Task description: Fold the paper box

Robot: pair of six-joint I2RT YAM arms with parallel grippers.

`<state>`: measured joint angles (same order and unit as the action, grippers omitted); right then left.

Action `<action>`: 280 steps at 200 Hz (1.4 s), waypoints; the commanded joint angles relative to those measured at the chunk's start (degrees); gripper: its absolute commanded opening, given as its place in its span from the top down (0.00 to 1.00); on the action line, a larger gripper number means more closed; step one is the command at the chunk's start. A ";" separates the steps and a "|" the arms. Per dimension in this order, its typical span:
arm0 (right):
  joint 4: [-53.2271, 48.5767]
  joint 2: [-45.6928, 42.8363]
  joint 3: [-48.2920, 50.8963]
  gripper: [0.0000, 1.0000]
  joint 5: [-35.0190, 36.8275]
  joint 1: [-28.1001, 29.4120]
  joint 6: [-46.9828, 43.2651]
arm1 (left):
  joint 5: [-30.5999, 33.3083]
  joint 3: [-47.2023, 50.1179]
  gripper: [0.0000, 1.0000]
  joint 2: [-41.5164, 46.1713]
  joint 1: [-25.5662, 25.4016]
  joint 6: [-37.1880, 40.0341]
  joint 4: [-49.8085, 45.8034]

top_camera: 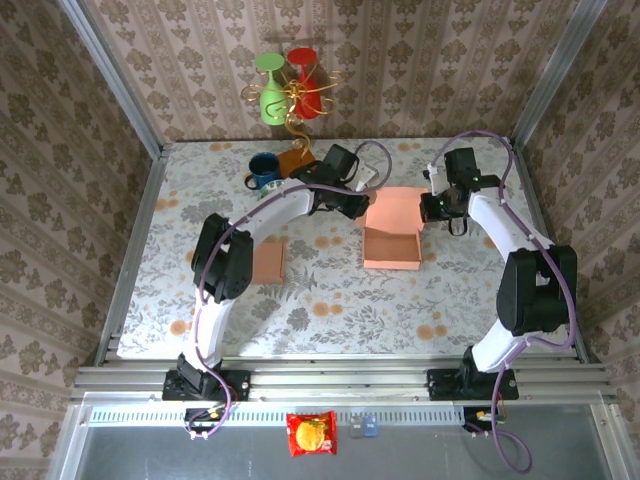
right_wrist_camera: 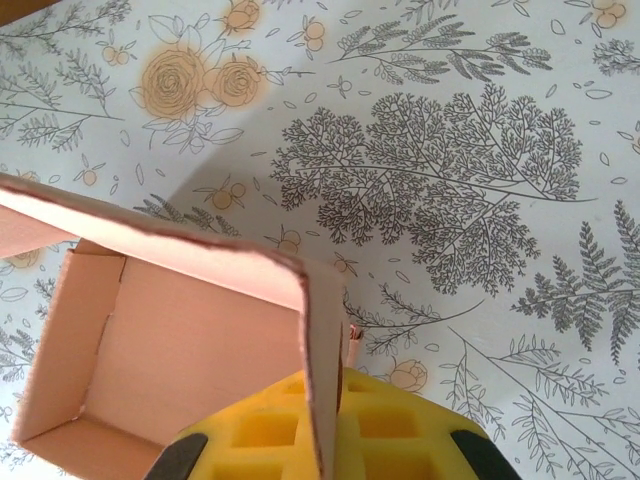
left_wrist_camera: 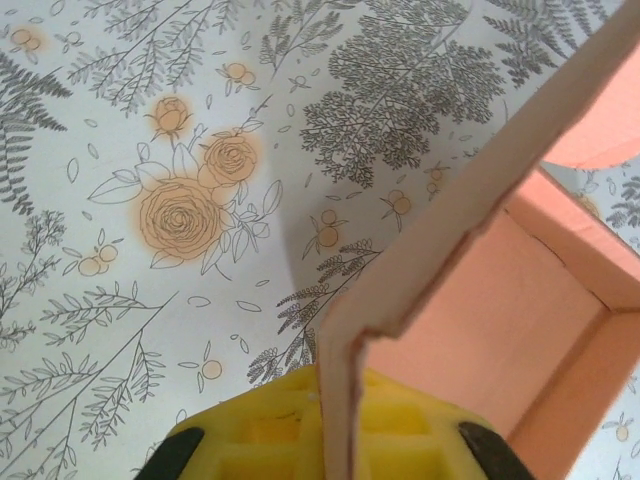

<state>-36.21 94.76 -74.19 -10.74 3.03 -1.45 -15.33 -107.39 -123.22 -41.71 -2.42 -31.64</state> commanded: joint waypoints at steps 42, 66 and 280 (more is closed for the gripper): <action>12.74 -4.50 5.56 1.00 4.75 4.67 11.47 | 10.96 3.38 0.98 1.28 -0.34 -12.06 8.84; 19.47 -6.31 8.05 1.00 7.62 7.44 14.07 | 13.01 7.94 0.99 3.07 -0.13 -14.66 18.32; 42.69 -6.58 24.00 1.00 17.44 14.08 19.40 | 9.44 35.40 1.00 6.81 0.21 -21.38 65.02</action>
<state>4.78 88.44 -51.90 6.07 15.73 17.19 -2.37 -73.49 -118.52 -40.40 -22.13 28.58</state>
